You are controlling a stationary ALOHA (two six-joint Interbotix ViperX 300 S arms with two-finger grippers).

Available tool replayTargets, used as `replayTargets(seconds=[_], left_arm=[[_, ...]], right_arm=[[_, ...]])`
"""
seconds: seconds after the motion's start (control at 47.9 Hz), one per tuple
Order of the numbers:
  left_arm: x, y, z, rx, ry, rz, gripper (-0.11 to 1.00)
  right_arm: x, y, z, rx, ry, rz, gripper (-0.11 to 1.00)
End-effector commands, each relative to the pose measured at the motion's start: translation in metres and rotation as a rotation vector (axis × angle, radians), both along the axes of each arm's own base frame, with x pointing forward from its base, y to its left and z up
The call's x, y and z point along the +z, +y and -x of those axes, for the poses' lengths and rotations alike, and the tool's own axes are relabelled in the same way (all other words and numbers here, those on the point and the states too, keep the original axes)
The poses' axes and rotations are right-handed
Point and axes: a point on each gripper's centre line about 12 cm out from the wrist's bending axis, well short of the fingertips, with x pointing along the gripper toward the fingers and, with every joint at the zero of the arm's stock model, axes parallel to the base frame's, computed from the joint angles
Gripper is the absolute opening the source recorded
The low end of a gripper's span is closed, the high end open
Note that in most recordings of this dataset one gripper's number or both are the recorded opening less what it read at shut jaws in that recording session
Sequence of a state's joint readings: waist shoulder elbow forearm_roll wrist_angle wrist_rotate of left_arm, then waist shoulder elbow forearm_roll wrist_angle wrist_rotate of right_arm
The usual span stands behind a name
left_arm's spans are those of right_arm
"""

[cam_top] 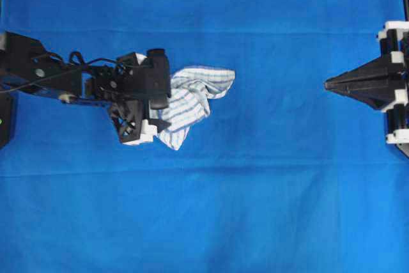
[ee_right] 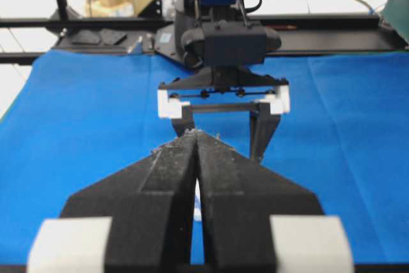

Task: Hand over the towel.
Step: 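Grasp the towel with the left gripper and lift it up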

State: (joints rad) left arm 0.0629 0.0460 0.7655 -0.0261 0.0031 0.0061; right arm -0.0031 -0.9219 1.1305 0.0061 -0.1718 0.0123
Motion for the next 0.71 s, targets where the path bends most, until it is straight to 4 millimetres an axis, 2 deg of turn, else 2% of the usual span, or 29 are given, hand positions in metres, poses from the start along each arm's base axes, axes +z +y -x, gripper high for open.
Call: replayTargets(seconds=[0.0, 0.209, 0.272, 0.334, 0.439, 0.543, 0.585, 0.689], left_arm=[[0.005, 0.001, -0.01, 0.006, -0.034, 0.002, 0.94], [0.006, 0.002, -0.011, 0.004, -0.025, -0.001, 0.93], [0.005, 0.0, -0.012, -0.001, -0.011, 0.001, 0.88], [0.006, -0.003, -0.013, -0.011, 0.0, 0.001, 0.76], [0.008, -0.007, -0.014, -0.03, -0.001, -0.007, 0.45], [0.023, -0.007, -0.017, -0.037, -0.048, -0.017, 0.16], [0.033, -0.006, -0.019, -0.039, -0.079, -0.022, 0.09], [0.066, -0.006, -0.023, -0.046, -0.182, -0.04, 0.08]], right_arm=[[0.007, 0.0, -0.003, -0.002, -0.014, -0.001, 0.0], [0.006, 0.0, -0.003, -0.002, -0.006, -0.003, 0.0], [0.006, 0.0, -0.003, -0.002, -0.005, -0.003, 0.0], [0.005, 0.0, -0.003, -0.001, -0.003, 0.0, 0.0], [0.006, 0.0, -0.003, -0.002, -0.006, -0.001, 0.0], [0.007, 0.0, -0.003, -0.002, -0.006, -0.001, 0.0], [0.007, 0.0, -0.003, -0.002, -0.008, -0.001, 0.0], [0.008, 0.0, -0.003, -0.001, -0.012, 0.0, 0.0]])
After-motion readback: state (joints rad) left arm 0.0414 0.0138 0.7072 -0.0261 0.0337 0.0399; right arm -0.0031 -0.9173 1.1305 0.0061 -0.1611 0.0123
